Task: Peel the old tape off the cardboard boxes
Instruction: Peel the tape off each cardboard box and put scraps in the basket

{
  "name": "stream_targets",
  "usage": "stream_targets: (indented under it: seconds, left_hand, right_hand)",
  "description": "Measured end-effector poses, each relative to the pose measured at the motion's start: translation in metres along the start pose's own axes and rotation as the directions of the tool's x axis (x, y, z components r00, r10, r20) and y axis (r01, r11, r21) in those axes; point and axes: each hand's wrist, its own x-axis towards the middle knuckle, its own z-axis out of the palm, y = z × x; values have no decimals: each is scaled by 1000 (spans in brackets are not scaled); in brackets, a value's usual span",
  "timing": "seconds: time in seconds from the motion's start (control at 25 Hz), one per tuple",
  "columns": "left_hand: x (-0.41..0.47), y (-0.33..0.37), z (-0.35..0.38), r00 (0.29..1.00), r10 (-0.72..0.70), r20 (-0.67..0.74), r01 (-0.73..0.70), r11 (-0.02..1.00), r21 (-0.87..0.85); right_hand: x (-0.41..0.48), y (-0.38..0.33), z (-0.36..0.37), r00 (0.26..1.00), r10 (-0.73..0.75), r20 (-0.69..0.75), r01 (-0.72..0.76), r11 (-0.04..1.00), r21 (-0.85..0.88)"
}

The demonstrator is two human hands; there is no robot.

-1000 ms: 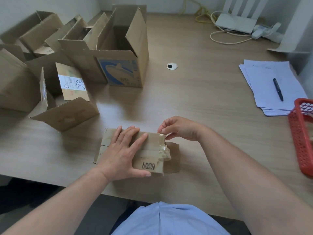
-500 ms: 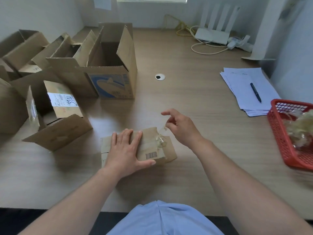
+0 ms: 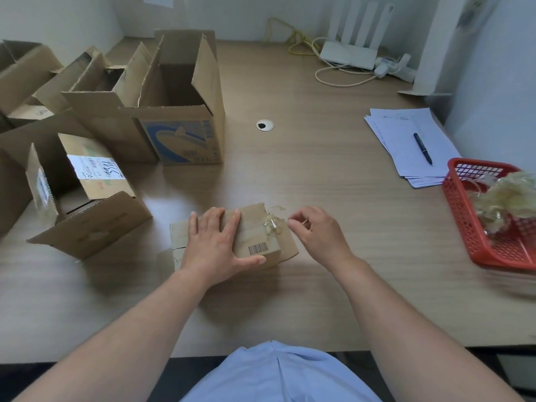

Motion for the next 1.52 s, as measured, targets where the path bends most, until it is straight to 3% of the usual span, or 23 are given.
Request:
stream_targets:
  seconds: [0.24, 0.4, 0.64, 0.88, 0.96, 1.12, 1.4, 1.52]
  left_hand:
    - [0, -1, 2, 1000, -5, -6, 5, 1000, -12]
    - [0, 0, 4, 999, 0, -45, -1, 1000, -22]
    - [1, 0, 6, 999, 0, -54, -1, 1000, -12]
    - [0, -1, 5, 999, 8, -44, -9, 1000, -9]
    - [-1, -2, 5, 999, 13, -38, -13, 1000, -9]
    - [-1, -1, 5, 999, 19, -27, -19, 1000, -3]
    - [-1, 0, 2, 1000, 25, -2, -25, 1000, 6]
    - [-2, 0, 1, 1000, 27, 0, -27, 1000, 10]
  right_hand:
    - [-32, 11, 23, 970, 92, 224, -86, 996, -35]
    - [-40, 10, 27, 976, 123, 182, -117, 992, -45]
    - [-40, 7, 29, 958, 232, 166, -267, 935, 233]
    - [-34, -5, 26, 917, 328, 229, -387, 870, 305]
    - [-33, -12, 23, 876, 380, 296, -470, 812, 347]
    - [-27, -27, 12, 791, 455, 409, -612, 584, 533]
    - [-7, -31, 3, 854, 479, 205, -505, 662, 555]
    - [-13, -20, 1, 935, 355, -13, -302, 816, 493]
